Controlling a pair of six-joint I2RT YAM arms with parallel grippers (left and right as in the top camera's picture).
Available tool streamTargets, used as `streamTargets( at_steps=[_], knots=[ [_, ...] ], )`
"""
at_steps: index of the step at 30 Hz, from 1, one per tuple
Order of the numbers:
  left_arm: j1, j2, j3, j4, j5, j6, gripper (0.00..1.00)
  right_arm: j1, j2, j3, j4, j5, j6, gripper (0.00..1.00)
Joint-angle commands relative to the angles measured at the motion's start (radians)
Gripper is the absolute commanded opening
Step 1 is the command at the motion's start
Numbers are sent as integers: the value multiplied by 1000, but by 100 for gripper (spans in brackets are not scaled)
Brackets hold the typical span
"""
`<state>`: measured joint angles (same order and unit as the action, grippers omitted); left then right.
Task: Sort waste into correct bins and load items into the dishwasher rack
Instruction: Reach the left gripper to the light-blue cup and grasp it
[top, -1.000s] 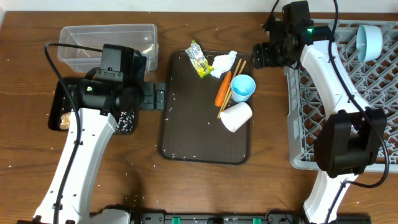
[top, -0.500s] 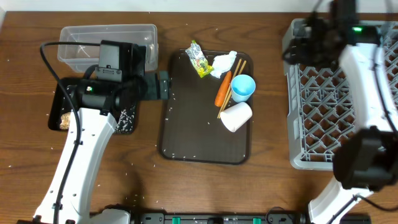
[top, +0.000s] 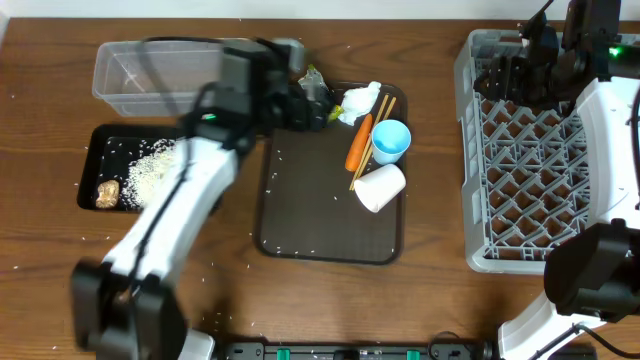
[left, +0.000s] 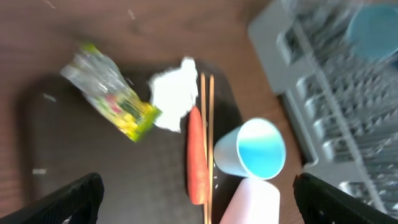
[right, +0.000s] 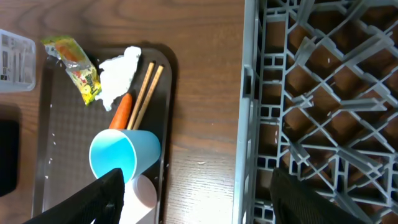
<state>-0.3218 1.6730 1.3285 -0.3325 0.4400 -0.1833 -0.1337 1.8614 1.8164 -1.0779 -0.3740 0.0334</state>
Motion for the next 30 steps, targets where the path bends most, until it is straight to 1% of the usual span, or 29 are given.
streamTargets(
  at_steps=[1, 6, 11, 13, 17, 22, 24, 25, 28, 29, 30],
  knots=[
    [-59, 100, 15, 25, -33, -6, 98, 4, -11, 0, -8, -19, -16, 72],
    [-128, 198, 18, 75, -33, -7, 98, 3, -11, 0, -19, -16, -31, 72],
    [-175, 232, 18, 129, -34, -6, 98, 3, -11, 0, -19, -15, -31, 72],
    [-189, 244, 19, 149, -58, -12, 98, 4, -11, 0, -19, -15, -31, 72],
    [-215, 282, 22, 155, -140, -14, 98, 4, -11, 0, -23, -16, -31, 72],
    [-223, 349, 36, 155, -147, -18, 98, 4, -11, 0, -41, -15, -31, 70],
    [-223, 360, 37, 156, -156, -22, 99, 4, -11, 0, -43, -15, -31, 70],
    [-223, 363, 37, 155, -167, -25, 95, 4, -11, 0, -43, -15, -31, 70],
    [-223, 363, 37, 159, -197, -26, 60, 4, -11, 0, -44, -11, -31, 70],
    [-223, 363, 37, 163, -199, -26, 50, 5, -11, 0, -45, -7, -31, 70],
    [-223, 363, 37, 163, -199, -26, 44, 6, -11, 0, -45, -4, -31, 70]
  ],
)
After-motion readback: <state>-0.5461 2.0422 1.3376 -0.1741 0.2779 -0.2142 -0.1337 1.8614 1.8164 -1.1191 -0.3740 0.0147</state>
